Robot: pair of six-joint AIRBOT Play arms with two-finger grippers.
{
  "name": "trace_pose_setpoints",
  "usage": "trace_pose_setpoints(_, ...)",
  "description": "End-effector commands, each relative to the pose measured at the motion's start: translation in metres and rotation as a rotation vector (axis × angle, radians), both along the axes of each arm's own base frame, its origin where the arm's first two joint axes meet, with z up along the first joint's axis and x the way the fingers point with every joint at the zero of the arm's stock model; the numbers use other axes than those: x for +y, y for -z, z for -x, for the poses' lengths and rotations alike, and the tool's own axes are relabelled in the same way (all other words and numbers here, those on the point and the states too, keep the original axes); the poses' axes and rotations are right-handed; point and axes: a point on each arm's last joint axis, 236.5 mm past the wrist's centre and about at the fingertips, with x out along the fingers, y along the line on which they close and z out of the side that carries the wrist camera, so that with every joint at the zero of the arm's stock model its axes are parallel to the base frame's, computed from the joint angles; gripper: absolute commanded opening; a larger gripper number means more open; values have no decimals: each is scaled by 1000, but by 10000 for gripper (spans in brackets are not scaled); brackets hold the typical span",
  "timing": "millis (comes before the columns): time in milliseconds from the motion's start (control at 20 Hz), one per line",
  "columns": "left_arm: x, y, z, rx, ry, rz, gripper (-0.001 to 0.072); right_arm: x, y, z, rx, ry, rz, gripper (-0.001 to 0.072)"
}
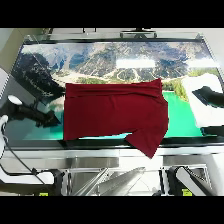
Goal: Fold the shirts.
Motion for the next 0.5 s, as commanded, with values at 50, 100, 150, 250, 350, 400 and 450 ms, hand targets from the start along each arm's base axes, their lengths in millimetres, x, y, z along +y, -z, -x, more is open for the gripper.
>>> trace_pose_setpoints(50,-12,37,41,-23,-2,-78,245,1,-4,27,-6,74,30,252)
trace_pose_setpoints(100,-17,38,43,-24,13,-78,245,4,-5,30,-3,63,28,261)
trace_pose_setpoints(150,-26,36,41,-33,35,-63,245,9,-3,33,10,46,18,261)
trace_pose_setpoints(250,-46,31,37,-50,60,-21,243,20,4,42,61,10,-16,439)
trace_pose_setpoints(350,-68,24,37,-76,120,41,29,26,22,61,180,14,-60,486)
trace_pose_setpoints(400,-72,24,39,-77,139,45,29,28,35,75,261,29,-83,486)
trace_pose_setpoints(450,-73,24,40,-73,146,47,30,29,52,94,365,54,-104,485)
